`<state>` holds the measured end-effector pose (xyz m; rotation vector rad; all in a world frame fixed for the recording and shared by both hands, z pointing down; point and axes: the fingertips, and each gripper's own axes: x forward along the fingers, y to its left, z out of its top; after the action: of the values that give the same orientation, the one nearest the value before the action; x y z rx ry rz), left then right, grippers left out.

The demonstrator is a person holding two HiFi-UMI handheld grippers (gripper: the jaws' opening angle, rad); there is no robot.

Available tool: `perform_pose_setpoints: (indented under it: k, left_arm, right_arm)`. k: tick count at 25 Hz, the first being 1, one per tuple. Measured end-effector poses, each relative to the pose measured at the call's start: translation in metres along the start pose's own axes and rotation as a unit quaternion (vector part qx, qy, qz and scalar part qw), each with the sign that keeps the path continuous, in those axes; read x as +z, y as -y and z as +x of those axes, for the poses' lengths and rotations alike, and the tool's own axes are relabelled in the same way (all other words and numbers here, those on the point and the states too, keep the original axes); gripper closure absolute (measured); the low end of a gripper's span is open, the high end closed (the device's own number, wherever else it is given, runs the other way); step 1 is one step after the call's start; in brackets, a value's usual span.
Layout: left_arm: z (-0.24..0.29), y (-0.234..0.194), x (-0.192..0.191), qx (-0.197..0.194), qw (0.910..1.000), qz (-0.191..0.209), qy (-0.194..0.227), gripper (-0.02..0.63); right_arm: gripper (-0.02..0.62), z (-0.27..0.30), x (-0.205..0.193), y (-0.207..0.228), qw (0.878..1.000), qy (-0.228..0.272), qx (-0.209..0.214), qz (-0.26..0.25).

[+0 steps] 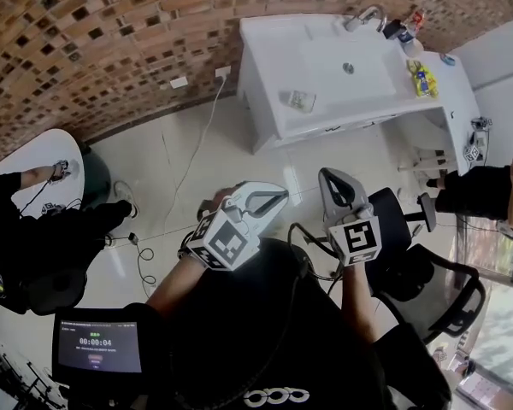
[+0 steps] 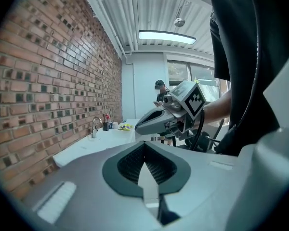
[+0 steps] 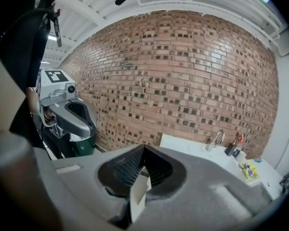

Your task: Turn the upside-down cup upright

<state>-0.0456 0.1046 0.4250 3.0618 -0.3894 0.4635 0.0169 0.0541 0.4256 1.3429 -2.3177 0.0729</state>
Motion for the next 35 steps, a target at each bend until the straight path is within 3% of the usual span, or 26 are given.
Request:
perform_pose_setpoints:
  k: [9,21,23,28,35]
  left_arm:
    - [0.005,-0.047,0.003,0.015,0.9990,-0.031,0.029,0.591]
    - [0.041,-0.102,0.015,0.027,0.9980,-0.049,0.030,0.591]
    - [0.046,-0.112,0.015,0.035,0.9975,-0.054,0.027,0.591]
    - [0.058,-0.131,0.016,0.051,0.9962,-0.067,0.022,0.591]
    - [0.070,-0.160,0.010,0.075,0.9934,-0.086,0.012,0.591]
  right_arm:
    - [0.603,0.033,-0.010,0.019,0.999,-0.032,-0.008,-0.004]
    - [0.603,0.091,-0.035,0.069,0.998,-0.053,0.035,0.021]
    - [0.546,0.102,-0.039,0.076,0.997,-0.063,0.046,0.025]
    - [0.517,0.127,-0.053,0.094,0.993,-0.090,0.071,0.005]
    - [0.435,0.178,-0.084,0.110,0.977,-0.159,0.131,-0.054]
